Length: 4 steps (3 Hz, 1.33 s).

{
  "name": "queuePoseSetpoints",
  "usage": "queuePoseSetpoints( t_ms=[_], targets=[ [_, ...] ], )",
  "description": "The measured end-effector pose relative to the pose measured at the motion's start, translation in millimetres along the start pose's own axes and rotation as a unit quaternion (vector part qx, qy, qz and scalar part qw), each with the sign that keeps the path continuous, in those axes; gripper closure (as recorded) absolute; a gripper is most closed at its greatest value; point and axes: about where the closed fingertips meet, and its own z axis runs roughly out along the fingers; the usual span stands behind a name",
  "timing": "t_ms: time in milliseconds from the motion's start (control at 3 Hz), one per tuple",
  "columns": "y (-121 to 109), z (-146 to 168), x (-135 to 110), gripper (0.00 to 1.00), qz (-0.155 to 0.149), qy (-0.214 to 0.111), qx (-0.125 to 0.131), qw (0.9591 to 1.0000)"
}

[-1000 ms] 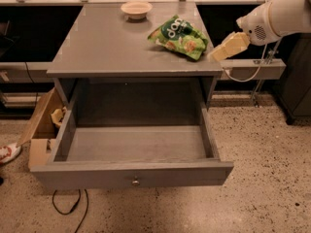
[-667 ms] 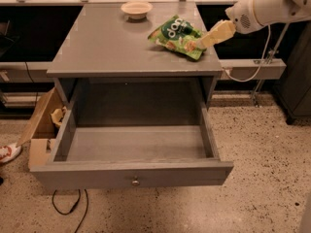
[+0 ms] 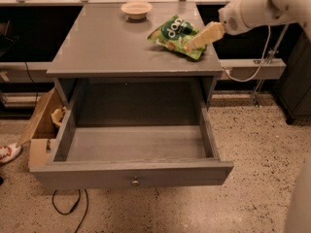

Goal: Place green rice chip bag into top drawer

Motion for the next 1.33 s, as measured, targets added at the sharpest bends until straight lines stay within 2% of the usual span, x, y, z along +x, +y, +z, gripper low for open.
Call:
queuePoseSetpoints(
  t_ms=[333,667,1000,1333],
  targets=[
    [-12.7,43.0,-8.0,0.00,0.000,-0.011,0.031,0.9995],
    [-13.2,77.3,-10.9,0.00,0.007,-0.014,0.033,0.9993],
    [-6.2,108.3,-9.6,0.00,0.015,-0.012,0.018,0.9997],
    [5.5,134.1,-7.6,0.15,0.014,-0.008,-0.006,0.9999]
  ],
)
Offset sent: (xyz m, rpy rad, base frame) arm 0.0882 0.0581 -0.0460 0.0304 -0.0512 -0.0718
